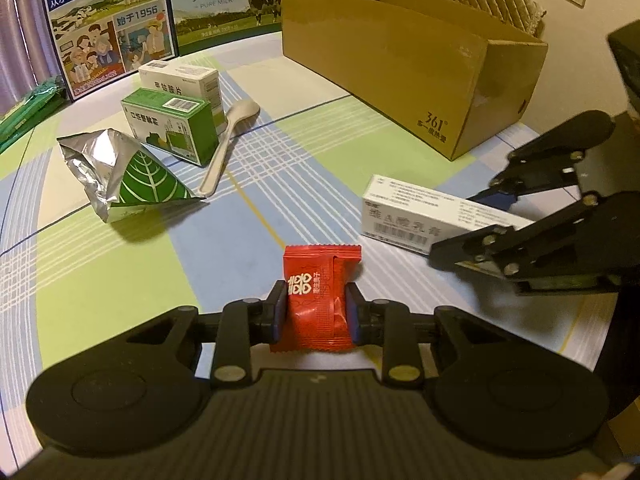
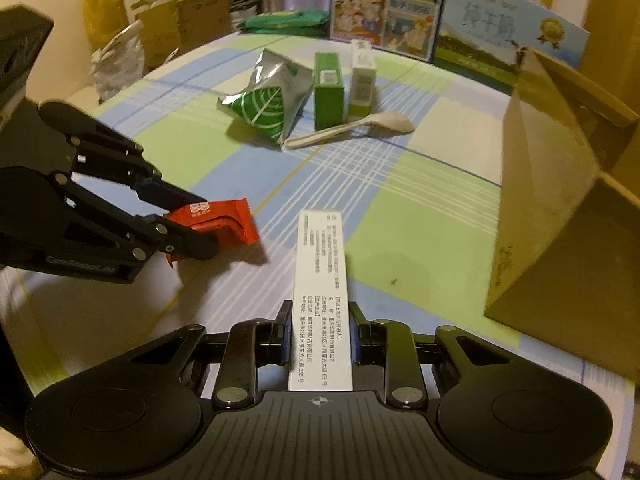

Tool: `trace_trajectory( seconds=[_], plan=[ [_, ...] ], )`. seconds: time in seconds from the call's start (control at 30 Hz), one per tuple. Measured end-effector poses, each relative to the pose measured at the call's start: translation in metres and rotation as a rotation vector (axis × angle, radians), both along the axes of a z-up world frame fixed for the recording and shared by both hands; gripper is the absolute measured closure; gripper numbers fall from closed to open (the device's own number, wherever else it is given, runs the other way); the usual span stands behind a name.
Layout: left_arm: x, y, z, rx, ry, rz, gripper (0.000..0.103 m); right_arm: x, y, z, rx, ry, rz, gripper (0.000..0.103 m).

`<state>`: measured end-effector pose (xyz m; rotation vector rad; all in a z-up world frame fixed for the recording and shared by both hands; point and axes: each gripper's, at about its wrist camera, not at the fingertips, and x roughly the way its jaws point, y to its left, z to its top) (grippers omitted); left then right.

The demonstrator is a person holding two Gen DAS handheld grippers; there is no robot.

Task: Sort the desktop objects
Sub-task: 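Lift the white box and red packet off the table with both tools, then carry both items over the cardboard box and open both tools to drop them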

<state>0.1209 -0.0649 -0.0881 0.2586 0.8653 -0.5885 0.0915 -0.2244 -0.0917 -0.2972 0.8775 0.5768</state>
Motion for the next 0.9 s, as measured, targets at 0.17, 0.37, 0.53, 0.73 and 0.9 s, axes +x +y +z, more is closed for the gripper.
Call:
trace_trajectory(
  seconds=[0.17,0.37,0.53,0.73,0.9],
  plan=[
    [-0.003,0.001,0.004,-0.002,-0.008,0.009,0.078,-0.009,-0.011,0.022,0.036,-0.02,-0.06,0.08],
    [-0.013,-0.005,0.014,0.001,-0.021,0.003,0.078,-0.015,-0.03,0.043,0.054,-0.039,-0.11,0.08],
    [-0.02,-0.012,0.029,-0.014,-0.032,-0.001,0.079,-0.023,-0.044,0.059,0.074,-0.065,-0.14,0.08],
    [-0.015,-0.035,0.065,-0.028,-0.082,-0.036,0.079,-0.026,-0.063,0.091,0.128,-0.119,-0.189,0.08],
    [0.0,-0.066,0.1,-0.054,-0.136,-0.073,0.078,-0.012,-0.091,0.129,0.178,-0.186,-0.244,0.08]
  ],
)
